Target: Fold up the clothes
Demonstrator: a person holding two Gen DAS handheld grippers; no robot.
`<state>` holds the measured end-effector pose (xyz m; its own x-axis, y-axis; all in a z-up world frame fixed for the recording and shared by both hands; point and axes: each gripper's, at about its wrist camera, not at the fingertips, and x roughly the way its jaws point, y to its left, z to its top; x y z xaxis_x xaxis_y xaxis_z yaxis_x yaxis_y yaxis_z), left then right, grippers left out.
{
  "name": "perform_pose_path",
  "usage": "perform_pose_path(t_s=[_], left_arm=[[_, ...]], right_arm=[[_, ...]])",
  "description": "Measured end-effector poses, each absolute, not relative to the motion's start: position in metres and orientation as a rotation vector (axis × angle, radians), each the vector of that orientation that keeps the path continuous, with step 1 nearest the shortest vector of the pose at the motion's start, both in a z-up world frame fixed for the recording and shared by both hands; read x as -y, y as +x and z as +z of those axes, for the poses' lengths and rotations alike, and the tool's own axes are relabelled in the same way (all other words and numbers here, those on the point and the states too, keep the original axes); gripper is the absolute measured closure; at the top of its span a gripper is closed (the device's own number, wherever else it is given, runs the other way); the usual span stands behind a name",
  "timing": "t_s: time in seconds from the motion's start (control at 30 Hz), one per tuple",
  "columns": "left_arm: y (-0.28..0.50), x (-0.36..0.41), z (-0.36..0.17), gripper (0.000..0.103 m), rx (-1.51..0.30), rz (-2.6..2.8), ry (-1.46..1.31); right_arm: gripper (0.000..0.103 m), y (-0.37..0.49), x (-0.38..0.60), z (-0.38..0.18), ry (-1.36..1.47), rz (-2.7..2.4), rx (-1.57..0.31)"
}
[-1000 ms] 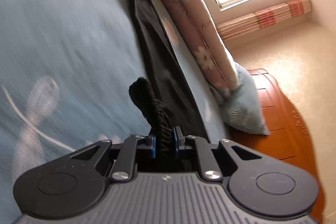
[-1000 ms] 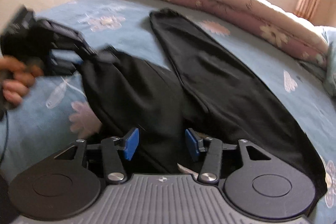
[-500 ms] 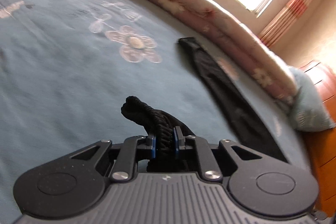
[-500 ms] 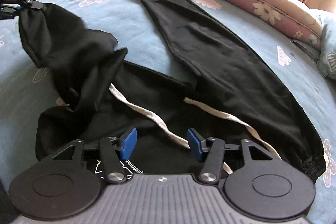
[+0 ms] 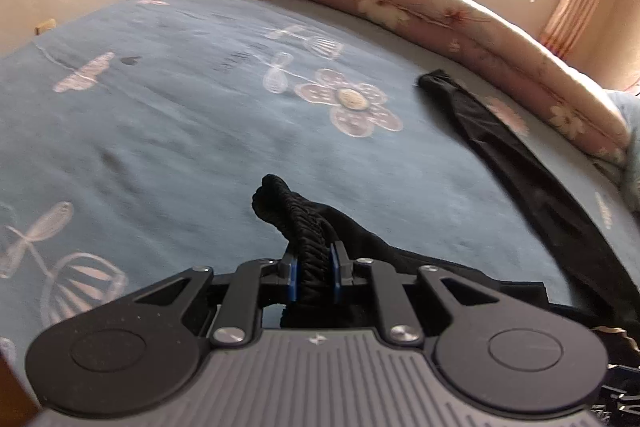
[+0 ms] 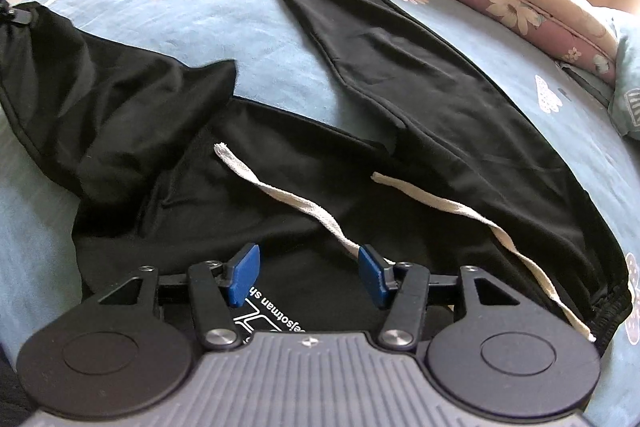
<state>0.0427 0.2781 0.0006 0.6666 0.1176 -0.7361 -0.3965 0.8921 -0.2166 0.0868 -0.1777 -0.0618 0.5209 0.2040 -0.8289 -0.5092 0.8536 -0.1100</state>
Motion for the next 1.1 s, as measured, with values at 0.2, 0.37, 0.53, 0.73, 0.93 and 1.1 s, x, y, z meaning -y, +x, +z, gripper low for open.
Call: perform_pose_path(t_s=[0.2, 0.37, 0.53, 0.73, 0.93, 1.1], left_arm=[[0.036, -0.313, 0.007, 0.090, -0.810, 0.376, -0.364], [0.040, -0.331, 0.013, 0.090, -0.805, 0.401, -0.337], [0.052, -0.341, 0.018, 0.090, -0.808, 0.391, -0.299], [0.064, -0.353, 0.027, 0.089, -0.824, 0.368, -0.271], [0.089, -0.371, 0.001, 0.076, -0.915, 0.375, -0.289], [0.090, -0.390, -0.045, 0.074, -1.043, 0.488, -0.343]], right_arm=[[0.041, 0.090, 0.170, -0.063, -0.370, 0.438, -0.934], [0.041, 0.093, 0.164, -0.064, -0.379, 0.431, -0.944], [0.041, 0.094, 0.158, -0.065, -0.384, 0.425, -0.950], [0.041, 0.094, 0.154, -0.063, -0.391, 0.416, -0.949], [0.036, 0.098, 0.151, -0.061, -0.395, 0.420, -0.947], [0.036, 0.101, 0.145, -0.061, -0.408, 0.445, -0.944]])
